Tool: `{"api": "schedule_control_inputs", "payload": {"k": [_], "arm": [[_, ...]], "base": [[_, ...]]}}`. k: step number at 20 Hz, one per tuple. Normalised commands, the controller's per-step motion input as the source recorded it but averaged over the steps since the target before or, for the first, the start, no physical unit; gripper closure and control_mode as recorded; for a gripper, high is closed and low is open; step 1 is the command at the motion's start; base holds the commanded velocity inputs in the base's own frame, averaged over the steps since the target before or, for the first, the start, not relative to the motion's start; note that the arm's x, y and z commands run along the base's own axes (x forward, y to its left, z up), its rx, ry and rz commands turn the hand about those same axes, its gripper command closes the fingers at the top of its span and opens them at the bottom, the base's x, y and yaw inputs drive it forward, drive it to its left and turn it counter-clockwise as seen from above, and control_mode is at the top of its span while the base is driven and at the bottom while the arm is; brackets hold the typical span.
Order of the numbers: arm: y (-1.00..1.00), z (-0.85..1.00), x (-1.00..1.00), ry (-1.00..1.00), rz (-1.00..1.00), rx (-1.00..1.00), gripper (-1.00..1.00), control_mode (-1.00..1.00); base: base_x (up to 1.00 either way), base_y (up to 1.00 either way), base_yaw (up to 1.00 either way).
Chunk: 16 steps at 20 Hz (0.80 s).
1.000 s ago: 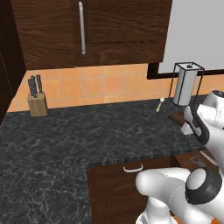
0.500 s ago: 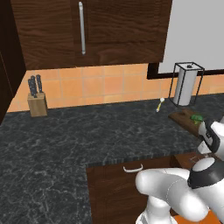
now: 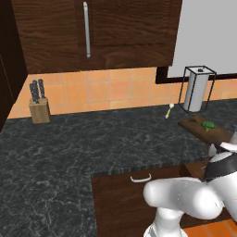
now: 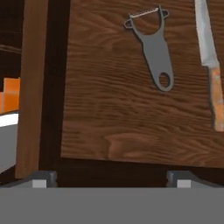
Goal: Place the appropriate cutting tool for cutting the broccoli skin on the cutting board.
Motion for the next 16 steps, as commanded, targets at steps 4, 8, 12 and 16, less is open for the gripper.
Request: {"api": "schedule_control_inputs", "payload": {"k": [4, 8, 12, 16], "arm": [[-0.36, -0.49, -0.03, 0.19, 0.0, 0.0, -1.0, -1.0], [-0.21, -0.32, -0.23, 0.19, 0.0, 0.0, -1.0, -1.0], [-0.37, -0.1, -0.83, 0.05, -0.02, 0.04, -1.0, -1.0], [-0.26, 0.0, -0.99, 0.04, -0.07, 0.06, -1.0, -1.0]], "base": [[0.0, 0.0, 0.0], [0.0, 0.0, 0.0], [0.0, 0.0, 0.0], [0.0, 0.0, 0.0]]}}
